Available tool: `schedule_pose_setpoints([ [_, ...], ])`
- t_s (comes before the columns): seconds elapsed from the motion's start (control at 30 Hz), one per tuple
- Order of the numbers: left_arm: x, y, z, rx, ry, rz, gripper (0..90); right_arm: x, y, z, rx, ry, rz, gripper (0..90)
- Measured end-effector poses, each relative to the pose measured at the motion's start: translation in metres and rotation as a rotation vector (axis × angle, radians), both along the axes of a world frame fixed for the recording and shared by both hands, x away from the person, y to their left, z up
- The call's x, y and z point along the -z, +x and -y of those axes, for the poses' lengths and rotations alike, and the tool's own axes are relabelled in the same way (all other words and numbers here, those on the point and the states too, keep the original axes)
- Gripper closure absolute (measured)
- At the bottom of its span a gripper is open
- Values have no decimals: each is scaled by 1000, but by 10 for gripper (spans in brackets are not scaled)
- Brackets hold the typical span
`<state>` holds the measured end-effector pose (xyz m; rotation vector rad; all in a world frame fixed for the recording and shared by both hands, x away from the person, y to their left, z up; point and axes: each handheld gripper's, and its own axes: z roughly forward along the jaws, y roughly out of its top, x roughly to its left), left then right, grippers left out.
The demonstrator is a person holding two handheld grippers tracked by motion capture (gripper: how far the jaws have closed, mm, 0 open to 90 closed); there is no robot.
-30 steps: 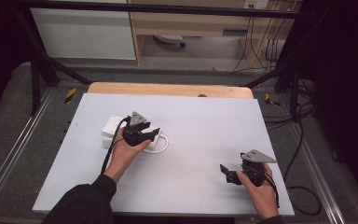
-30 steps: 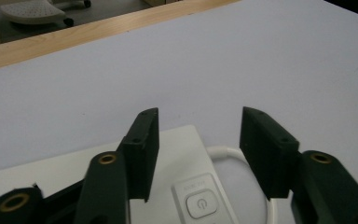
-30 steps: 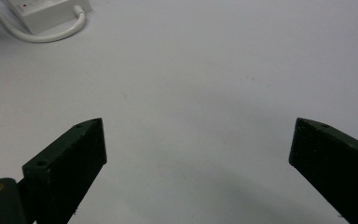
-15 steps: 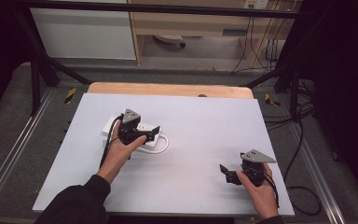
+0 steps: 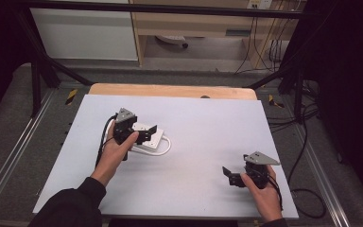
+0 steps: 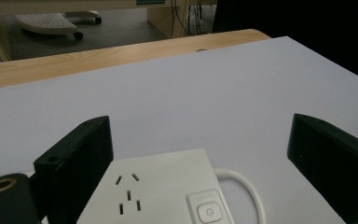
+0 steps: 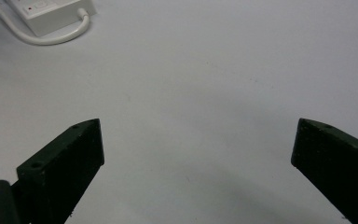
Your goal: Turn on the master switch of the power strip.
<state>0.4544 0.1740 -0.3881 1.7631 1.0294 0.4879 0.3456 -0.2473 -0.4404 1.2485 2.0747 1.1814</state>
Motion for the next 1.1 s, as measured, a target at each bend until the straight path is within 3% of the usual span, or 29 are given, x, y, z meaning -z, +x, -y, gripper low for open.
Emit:
schedule_pose_setpoints([
  [1.1,-25,-38,-27,38,1,29,65,0,0,-2,-9,5,0,25],
])
